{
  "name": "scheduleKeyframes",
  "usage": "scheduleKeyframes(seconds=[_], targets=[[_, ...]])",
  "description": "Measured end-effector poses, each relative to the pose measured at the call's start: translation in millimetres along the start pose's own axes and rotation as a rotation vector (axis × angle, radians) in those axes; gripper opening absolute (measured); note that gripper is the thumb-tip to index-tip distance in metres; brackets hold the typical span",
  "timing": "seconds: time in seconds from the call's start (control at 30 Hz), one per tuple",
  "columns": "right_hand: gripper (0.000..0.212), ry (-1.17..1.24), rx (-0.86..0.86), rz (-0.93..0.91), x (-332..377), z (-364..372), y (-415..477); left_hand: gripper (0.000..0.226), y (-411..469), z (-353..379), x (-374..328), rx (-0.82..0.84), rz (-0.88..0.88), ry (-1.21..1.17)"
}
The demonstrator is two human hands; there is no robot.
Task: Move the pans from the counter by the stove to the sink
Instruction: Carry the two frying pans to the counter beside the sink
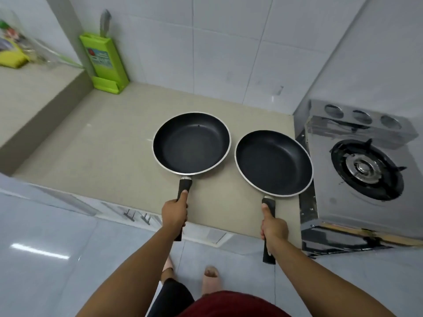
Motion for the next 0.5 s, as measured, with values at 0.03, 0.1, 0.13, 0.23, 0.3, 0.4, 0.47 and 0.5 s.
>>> scheduleKeyframes(seconds=[0.03, 0.1, 0.13, 0.23, 0.3, 0.4, 0.47, 0.5], targets=[[0.064, -0.017, 0.005, -0.012, 0, -1, 0, 0.051, -5, -2, 3, -0.012, -0.006, -0.027], [0.066, -0.057, 0.029, -0.038, 2, 1, -1, 0.051, -14, -11, 10, -0.052, -0.022, -0.084], [0.067, -0.075, 0.047, -0.051, 5, 3, -2, 0.050, -18, -16, 12, -0.078, -0.030, -0.111], [0.067, -0.116, 0.102, -0.102, 15, 16, -8, 0.050, -29, -37, 24, -0.158, -0.054, -0.170], [0.067, -0.146, 0.146, -0.151, 23, 29, -15, 0.051, -35, -57, 38, -0.224, -0.074, -0.202], [0.068, -0.216, 0.217, -0.229, 35, 54, -31, 0.053, -43, -95, 63, -0.326, -0.102, -0.222], [0.068, -0.280, 0.271, -0.294, 41, 73, -46, 0.057, -50, -122, 84, -0.399, -0.125, -0.203], [0.068, -0.306, 0.301, -0.324, 42, 83, -55, 0.058, -54, -135, 95, -0.430, -0.137, -0.195]])
Point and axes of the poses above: each hand's wrist, its own y-axis towards the middle knuckle, its own z-axis out of the palm, x = y × z, the point moved 7 cm from there along y, towards the middle knuckle, and after that the axes turned 8 degrees about -z, right-handed, at the moved point
